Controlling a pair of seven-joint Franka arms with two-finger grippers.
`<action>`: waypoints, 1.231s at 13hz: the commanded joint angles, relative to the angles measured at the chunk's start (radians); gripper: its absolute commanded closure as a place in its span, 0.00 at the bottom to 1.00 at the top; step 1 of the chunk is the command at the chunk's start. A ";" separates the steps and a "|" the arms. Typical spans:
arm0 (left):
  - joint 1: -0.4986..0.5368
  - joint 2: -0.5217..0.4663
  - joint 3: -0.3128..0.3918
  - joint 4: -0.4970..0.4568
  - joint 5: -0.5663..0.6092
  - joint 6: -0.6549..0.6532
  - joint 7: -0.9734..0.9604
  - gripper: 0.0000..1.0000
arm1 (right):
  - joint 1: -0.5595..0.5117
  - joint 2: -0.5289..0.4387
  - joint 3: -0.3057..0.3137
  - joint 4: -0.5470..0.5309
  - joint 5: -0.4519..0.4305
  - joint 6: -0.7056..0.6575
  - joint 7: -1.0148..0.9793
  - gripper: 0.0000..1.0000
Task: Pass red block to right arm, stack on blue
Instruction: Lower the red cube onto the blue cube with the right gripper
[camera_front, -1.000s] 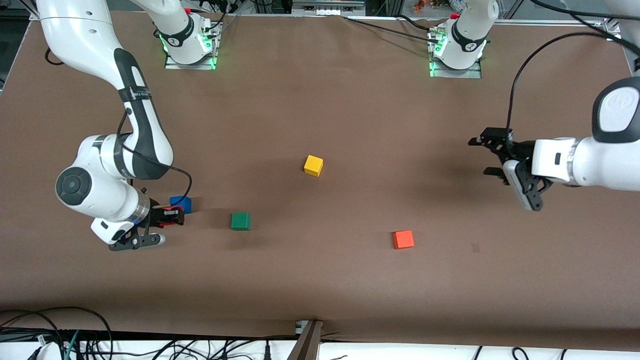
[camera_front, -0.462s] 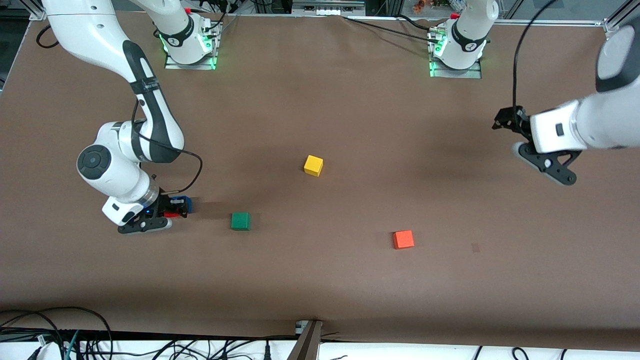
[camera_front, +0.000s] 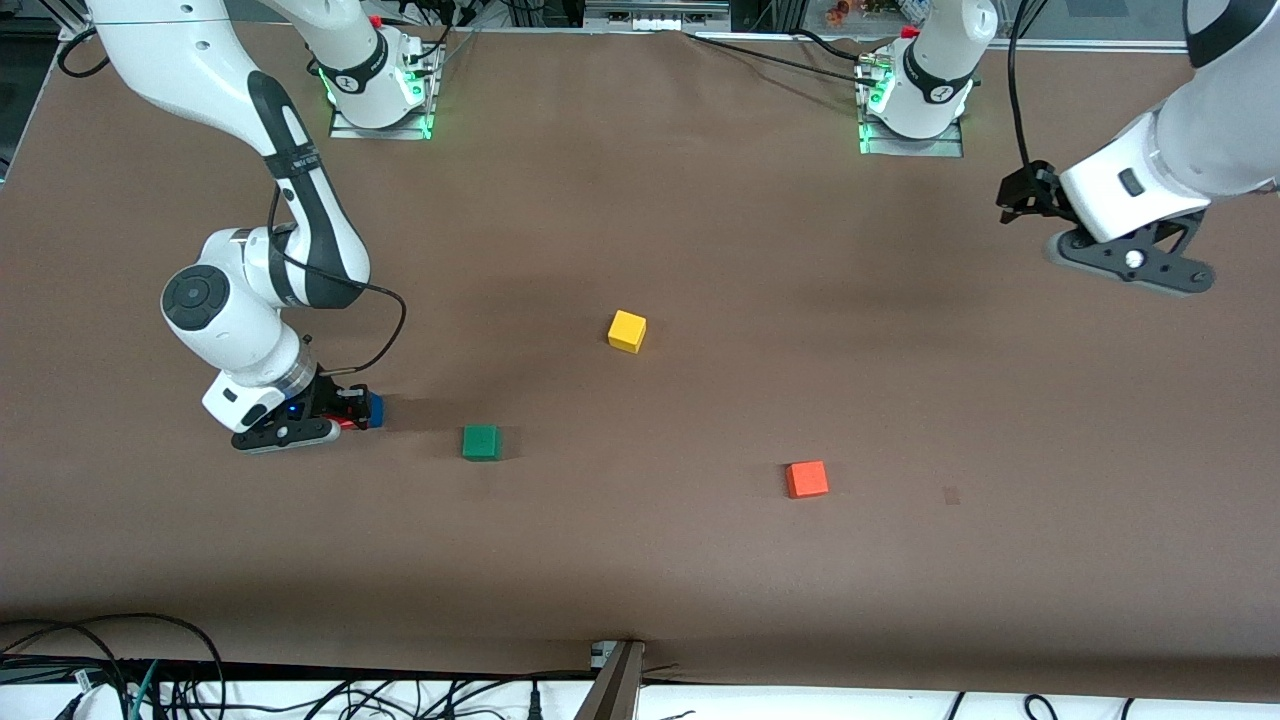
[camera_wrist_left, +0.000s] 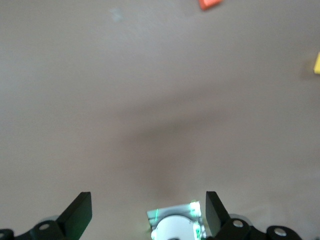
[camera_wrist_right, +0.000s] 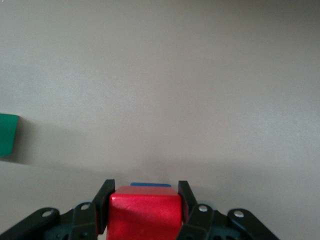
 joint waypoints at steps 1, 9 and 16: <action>-0.060 -0.099 0.064 -0.155 0.058 0.183 -0.114 0.00 | 0.009 -0.053 -0.007 -0.060 -0.023 0.030 0.011 0.98; -0.010 -0.144 0.072 -0.218 0.044 0.283 -0.108 0.00 | 0.011 -0.075 -0.006 -0.162 -0.023 0.154 0.008 0.98; -0.010 -0.127 0.066 -0.182 0.044 0.205 -0.117 0.00 | 0.011 -0.083 -0.006 -0.182 -0.023 0.177 0.004 0.58</action>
